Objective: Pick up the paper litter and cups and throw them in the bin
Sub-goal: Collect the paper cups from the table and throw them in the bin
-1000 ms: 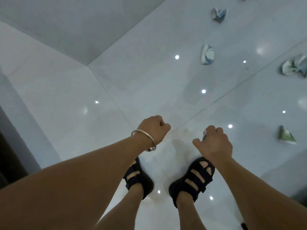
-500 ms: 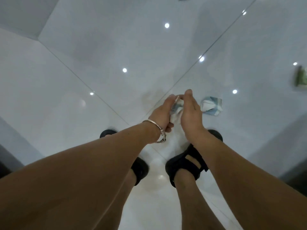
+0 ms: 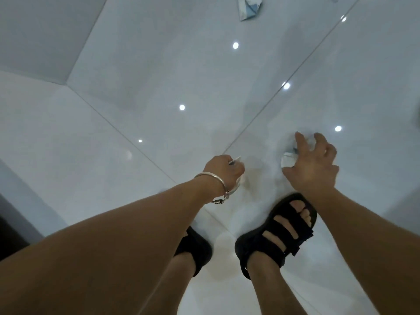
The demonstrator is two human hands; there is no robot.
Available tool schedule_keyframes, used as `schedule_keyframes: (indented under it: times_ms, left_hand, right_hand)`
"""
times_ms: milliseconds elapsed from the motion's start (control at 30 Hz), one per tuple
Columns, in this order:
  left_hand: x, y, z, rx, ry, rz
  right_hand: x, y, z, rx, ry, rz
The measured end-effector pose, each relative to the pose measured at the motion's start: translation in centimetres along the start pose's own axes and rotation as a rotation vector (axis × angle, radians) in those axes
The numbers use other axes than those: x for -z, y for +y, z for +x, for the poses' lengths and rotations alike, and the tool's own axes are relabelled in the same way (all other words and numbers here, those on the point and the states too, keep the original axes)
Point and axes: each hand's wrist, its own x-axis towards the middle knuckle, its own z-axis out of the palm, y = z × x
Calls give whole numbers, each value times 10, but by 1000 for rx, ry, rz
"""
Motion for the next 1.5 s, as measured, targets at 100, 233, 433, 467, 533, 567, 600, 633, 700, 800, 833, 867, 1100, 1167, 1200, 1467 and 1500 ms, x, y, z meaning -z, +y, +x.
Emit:
schedule_keyframes:
  times_ms: [100, 233, 433, 467, 533, 567, 600, 633, 700, 800, 833, 867, 1100, 1167, 1200, 1467, 1500]
  left_hand:
    - [-2, -5, 12, -28, 4, 83]
    - [13, 4, 6, -34, 2, 142]
    - [61, 62, -60, -179, -33, 168]
    - [71, 75, -74, -230, -45, 190]
    - [94, 100, -103, -336, -54, 249]
    - [106, 111, -118, -381, -50, 282]
    - [119, 123, -134, -421, -40, 314]
    - [131, 134, -149, -457, -28, 350]
    - [155, 152, -184, -522, -10, 426]
    - [192, 170, -242, -613, -7, 509]
    - [202, 174, -263, -644, -11, 535]
    - [211, 179, -285, -676, -12, 551]
    - [230, 185, -445, -882, -52, 711]
    - [223, 177, -487, -941, -76, 765]
    - [217, 171, -507, -965, -90, 795]
    - [91, 126, -664, -1173, -221, 1067]
    - [68, 118, -685, -1204, -237, 1081]
  right_hand:
    - [-25, 2, 5, 63, 64, 45]
    - [-19, -12, -17, 78, 49, 265]
    - [63, -38, -79, 68, 37, 367]
    - [80, -40, -90, 53, 38, 378]
    - [117, -46, -112, 15, 58, 390]
    - [135, -50, -125, -10, 64, 397]
    - [156, -54, -137, -34, 64, 402]
    - [176, -57, -150, -57, 61, 406]
    - [217, -62, -181, -92, 90, 409]
    - [275, -73, -235, -147, 173, 447]
    - [293, -78, -255, -174, 187, 470]
    - [309, -83, -276, -195, 196, 488]
    - [375, -105, -446, -316, 233, 541]
    - [379, -98, -497, -378, 238, 580]
    - [379, -92, -524, -413, 250, 607]
    - [331, -17, -733, -668, 374, 767]
    - [321, -6, -760, -698, 387, 781]
